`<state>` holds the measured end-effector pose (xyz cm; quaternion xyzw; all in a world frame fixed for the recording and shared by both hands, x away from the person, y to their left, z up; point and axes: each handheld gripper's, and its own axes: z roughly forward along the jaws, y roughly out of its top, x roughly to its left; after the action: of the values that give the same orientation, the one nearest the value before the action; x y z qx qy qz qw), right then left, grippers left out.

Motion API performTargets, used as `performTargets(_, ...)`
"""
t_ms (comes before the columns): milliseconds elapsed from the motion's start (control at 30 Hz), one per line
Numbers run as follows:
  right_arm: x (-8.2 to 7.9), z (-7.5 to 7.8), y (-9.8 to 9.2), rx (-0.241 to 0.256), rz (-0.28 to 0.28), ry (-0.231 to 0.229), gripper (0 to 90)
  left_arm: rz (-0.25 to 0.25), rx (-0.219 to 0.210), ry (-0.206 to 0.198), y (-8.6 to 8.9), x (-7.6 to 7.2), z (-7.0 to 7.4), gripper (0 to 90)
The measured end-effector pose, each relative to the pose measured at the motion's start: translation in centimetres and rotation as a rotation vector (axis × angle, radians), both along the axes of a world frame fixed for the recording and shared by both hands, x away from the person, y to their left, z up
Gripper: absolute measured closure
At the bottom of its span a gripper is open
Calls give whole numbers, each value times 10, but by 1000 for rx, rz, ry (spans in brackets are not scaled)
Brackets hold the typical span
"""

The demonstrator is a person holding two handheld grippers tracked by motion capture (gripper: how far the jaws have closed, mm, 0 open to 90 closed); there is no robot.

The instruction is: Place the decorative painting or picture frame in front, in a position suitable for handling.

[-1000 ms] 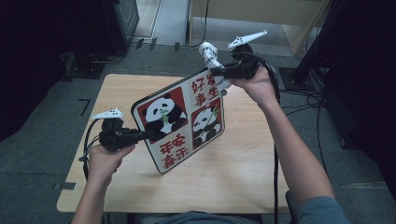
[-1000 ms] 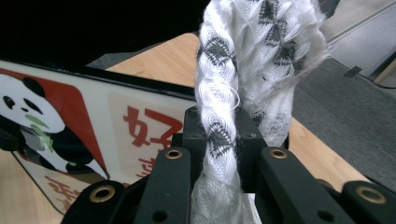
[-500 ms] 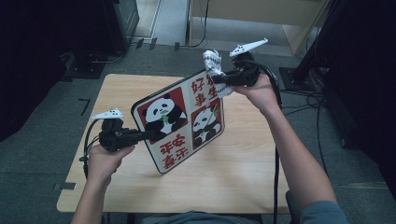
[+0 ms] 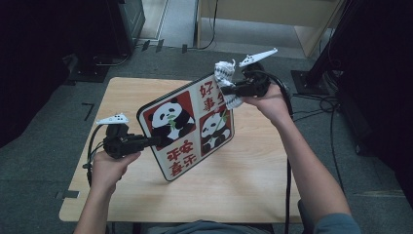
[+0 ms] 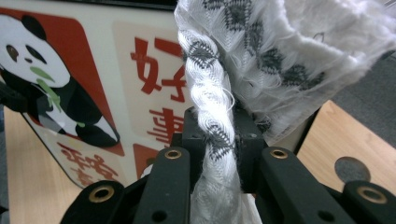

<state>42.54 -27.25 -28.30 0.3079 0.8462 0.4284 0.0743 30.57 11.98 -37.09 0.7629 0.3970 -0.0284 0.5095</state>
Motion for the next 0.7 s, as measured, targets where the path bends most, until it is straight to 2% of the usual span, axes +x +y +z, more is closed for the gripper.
performTargets(400,-4,-16,1,-14,16,31,794,-1,0,3,0,0,0,766)
performTargets(700,-6,-27,-2,-4,15,48,793,10,-7,13,1,0,0,761)
